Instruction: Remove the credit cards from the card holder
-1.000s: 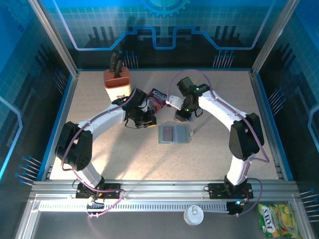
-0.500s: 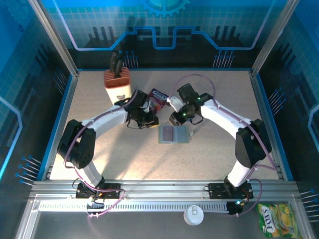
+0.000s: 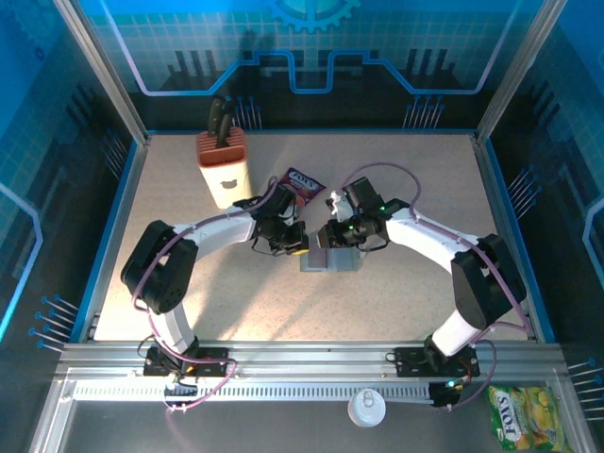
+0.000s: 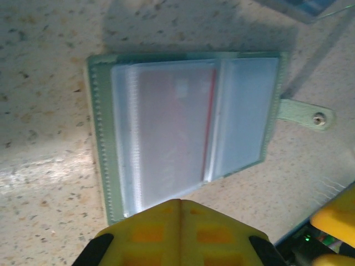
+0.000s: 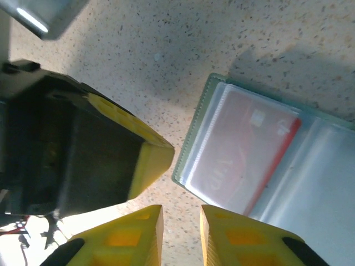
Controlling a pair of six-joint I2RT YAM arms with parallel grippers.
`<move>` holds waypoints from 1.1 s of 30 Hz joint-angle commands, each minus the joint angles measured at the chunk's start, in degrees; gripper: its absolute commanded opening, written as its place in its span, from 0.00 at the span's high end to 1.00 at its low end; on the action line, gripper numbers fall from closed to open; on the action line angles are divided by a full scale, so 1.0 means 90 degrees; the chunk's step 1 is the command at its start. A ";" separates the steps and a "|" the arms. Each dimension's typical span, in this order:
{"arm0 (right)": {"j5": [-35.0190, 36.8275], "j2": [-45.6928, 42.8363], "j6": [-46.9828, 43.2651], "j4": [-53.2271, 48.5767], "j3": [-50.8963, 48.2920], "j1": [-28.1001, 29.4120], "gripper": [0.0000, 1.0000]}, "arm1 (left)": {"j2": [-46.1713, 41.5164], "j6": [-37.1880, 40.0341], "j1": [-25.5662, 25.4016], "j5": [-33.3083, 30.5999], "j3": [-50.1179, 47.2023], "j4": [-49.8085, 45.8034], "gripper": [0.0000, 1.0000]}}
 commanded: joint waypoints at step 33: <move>-0.0564 0.0871 0.0722 0.0362 0.0011 -0.0156 0.67 | 0.0540 -0.0186 0.0007 -0.0292 -0.0421 0.0387 1.00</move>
